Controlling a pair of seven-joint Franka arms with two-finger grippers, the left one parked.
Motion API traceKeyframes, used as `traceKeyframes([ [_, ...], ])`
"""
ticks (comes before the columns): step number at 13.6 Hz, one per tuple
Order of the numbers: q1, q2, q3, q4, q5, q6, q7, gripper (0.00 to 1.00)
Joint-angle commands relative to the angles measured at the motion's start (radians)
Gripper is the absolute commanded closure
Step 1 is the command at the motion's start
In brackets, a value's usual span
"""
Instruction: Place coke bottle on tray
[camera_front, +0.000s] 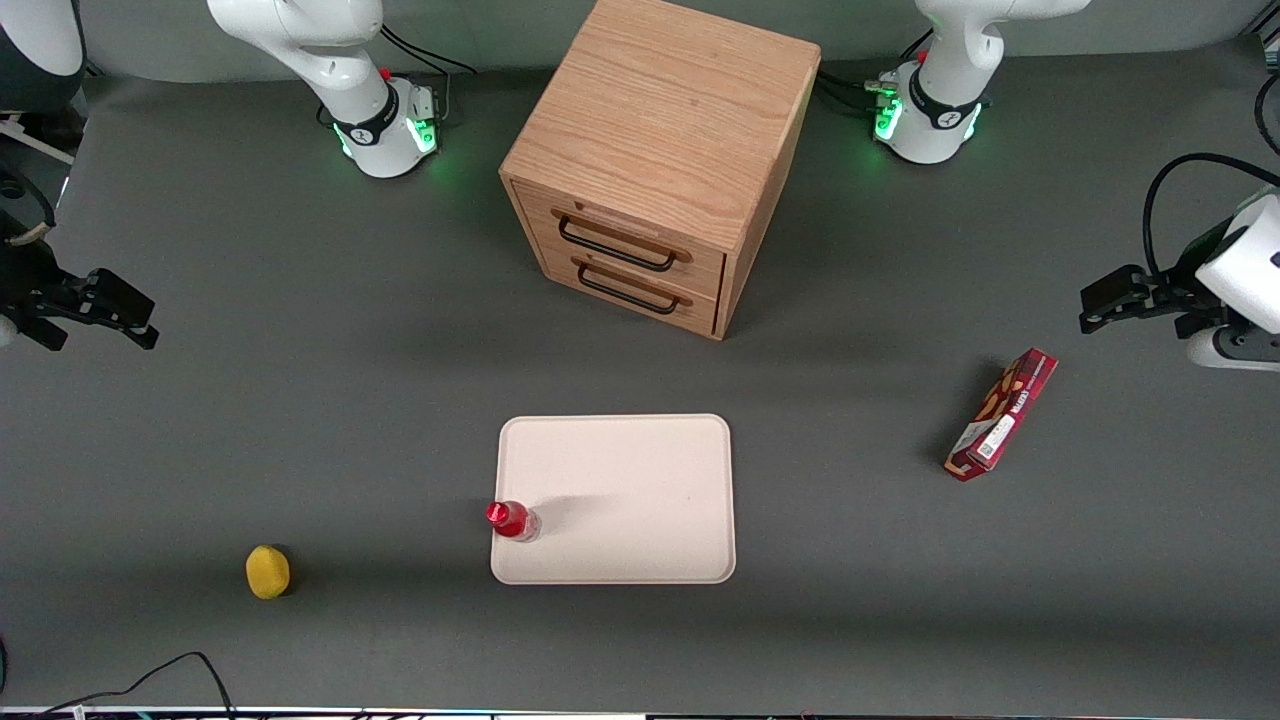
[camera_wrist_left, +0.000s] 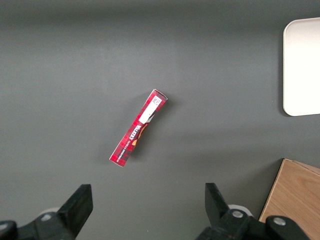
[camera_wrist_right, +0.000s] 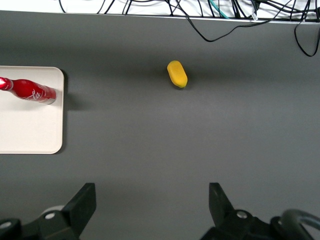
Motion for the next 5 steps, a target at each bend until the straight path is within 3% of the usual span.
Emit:
traceKeyframes([
  [1, -0.010, 0.011, 0.005, 0.052, 0.002, -0.071, -0.035, 0.00],
  [5, -0.012, 0.017, 0.005, 0.053, 0.004, -0.074, -0.035, 0.00],
])
